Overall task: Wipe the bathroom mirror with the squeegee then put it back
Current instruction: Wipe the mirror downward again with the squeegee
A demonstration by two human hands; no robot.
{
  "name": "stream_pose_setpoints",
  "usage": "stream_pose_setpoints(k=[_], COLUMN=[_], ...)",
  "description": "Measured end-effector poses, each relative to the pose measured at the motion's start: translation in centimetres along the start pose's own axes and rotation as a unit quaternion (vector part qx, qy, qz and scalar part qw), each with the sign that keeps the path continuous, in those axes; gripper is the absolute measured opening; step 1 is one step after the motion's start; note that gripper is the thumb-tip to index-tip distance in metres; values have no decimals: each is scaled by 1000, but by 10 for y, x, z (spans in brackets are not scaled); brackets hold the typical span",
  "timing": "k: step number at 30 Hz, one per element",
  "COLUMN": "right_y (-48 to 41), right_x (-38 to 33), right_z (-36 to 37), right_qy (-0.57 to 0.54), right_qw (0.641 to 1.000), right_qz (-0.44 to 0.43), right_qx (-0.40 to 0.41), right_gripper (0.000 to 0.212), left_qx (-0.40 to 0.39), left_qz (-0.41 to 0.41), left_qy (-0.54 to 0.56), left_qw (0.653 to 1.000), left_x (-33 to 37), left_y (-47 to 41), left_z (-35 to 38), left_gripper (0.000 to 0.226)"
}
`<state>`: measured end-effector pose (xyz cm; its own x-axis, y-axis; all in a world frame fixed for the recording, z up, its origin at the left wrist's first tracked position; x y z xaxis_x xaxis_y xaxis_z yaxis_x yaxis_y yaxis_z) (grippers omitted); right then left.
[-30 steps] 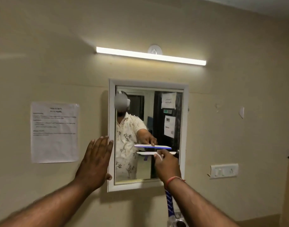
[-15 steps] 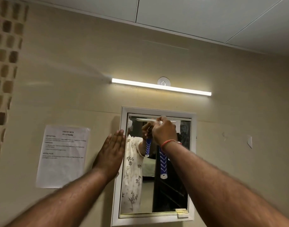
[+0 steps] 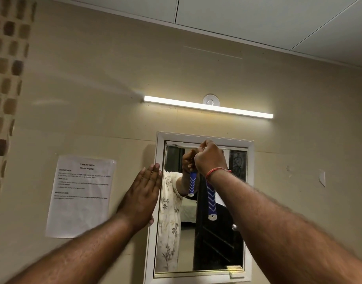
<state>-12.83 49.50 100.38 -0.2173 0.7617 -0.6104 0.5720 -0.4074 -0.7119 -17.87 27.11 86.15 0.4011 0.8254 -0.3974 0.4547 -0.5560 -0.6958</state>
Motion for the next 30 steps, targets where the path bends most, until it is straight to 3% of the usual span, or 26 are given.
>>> stream_pose_setpoints(k=[15,23,30], right_y=[7,42,23], right_x=[0,31,23], right_z=[7,19,7], right_qy=[16,-12,-14], right_qw=[1000,999,1000], right_qz=[13,35,18], right_qx=[-1,-30,18], right_gripper=[20,40,17], left_qx=[43,31,19], left_qz=[26,29,25], left_qy=[12,11,7], left_qw=[999,999,999], left_x=[-1,6,10], left_y=[8,15,18], left_z=[9,9,11], left_gripper=[164,153,158])
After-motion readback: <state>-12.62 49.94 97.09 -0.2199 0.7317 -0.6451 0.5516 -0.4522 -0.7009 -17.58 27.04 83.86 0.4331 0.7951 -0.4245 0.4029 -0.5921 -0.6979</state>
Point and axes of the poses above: each hand's wrist, its own y-axis away from the middle knuckle, its own z-axis out of the palm, x = y × z, the point moved 1 cm from there along -y, towards the middle knuckle, and after that the axes turned 8 degrees about z, right-handed, at the moved point
